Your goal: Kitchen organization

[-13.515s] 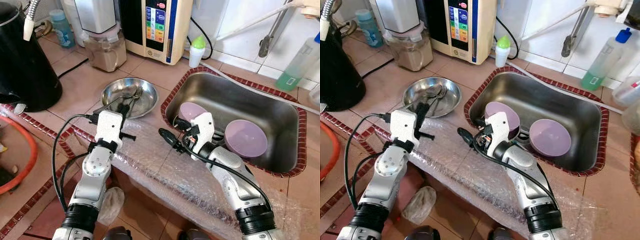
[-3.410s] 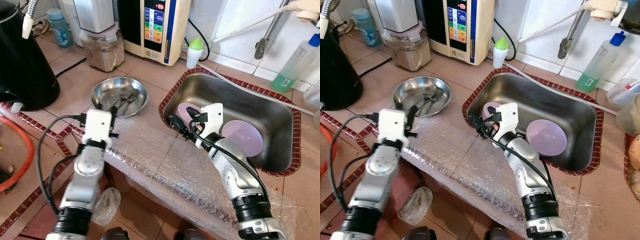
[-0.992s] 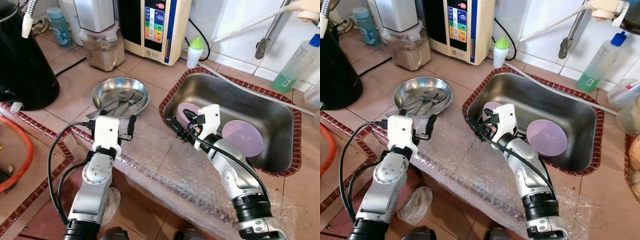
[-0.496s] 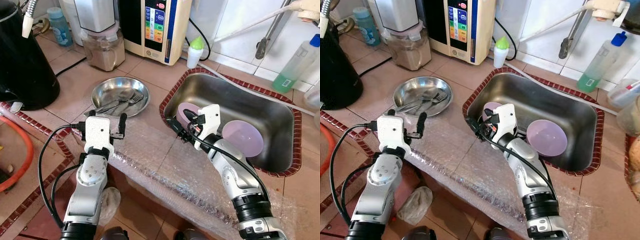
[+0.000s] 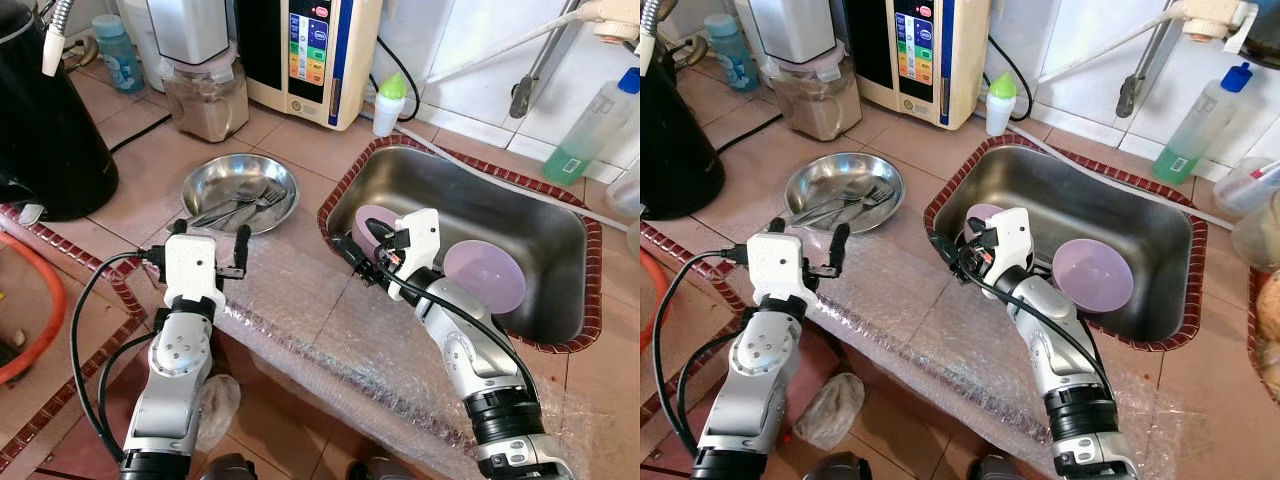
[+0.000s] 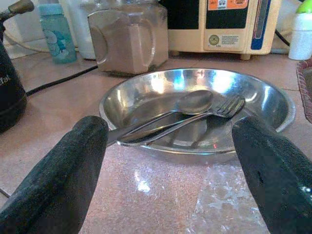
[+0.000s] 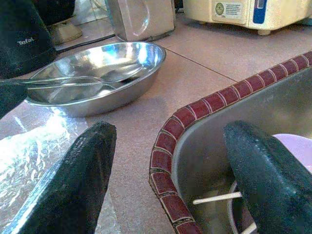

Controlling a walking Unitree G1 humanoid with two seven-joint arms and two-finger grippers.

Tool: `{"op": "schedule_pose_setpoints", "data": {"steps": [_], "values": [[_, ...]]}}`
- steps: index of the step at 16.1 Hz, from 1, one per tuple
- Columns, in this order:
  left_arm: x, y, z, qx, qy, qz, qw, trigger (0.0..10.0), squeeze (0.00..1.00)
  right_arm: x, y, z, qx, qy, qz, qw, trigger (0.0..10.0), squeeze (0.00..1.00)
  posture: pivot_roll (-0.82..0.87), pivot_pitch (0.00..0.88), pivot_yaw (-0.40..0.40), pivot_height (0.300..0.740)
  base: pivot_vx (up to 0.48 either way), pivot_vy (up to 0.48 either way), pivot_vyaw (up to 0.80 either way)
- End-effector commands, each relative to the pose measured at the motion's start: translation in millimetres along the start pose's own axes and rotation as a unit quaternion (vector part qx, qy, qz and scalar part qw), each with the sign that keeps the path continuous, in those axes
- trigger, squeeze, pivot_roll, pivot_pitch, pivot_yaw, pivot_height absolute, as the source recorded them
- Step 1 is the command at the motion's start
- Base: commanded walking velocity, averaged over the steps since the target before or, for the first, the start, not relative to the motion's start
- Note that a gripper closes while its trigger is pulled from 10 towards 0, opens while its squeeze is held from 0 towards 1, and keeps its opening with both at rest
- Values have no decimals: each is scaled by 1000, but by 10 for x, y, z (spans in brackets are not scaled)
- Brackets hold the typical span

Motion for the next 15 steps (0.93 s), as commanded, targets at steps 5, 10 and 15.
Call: {"op": "schedule_pose_setpoints", "data": {"steps": [5,10,15], "values": [[-138,76,-156,-26,12,13,1000,10000,0,-18,-10,22,1,-3,3,1000,10000,0,21,49,-52,740,0,0,0],[-252,203,-139,-20,21,23,999,10000,0,-6,-28,22,2,-3,-1,1000,10000,0,13,50,-47,740,0,0,0],[-51,249,-51,4,4,-20,1000,10000,0,-1,-23,31,3,-3,-3,1000,10000,0,13,48,-45,740,0,0,0]]}}
Point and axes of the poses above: a point about 5 cm out from each wrist's last joint towards the gripper, its own y axis pointing out of the wrist towards the gripper, its own z axis along the axis of the wrist's last joint, x = y × z, the point moved 6 cm from there along y, pointing out of the wrist towards the gripper, and after that the axes turned 5 degrees about y, right-handed, at the moved point
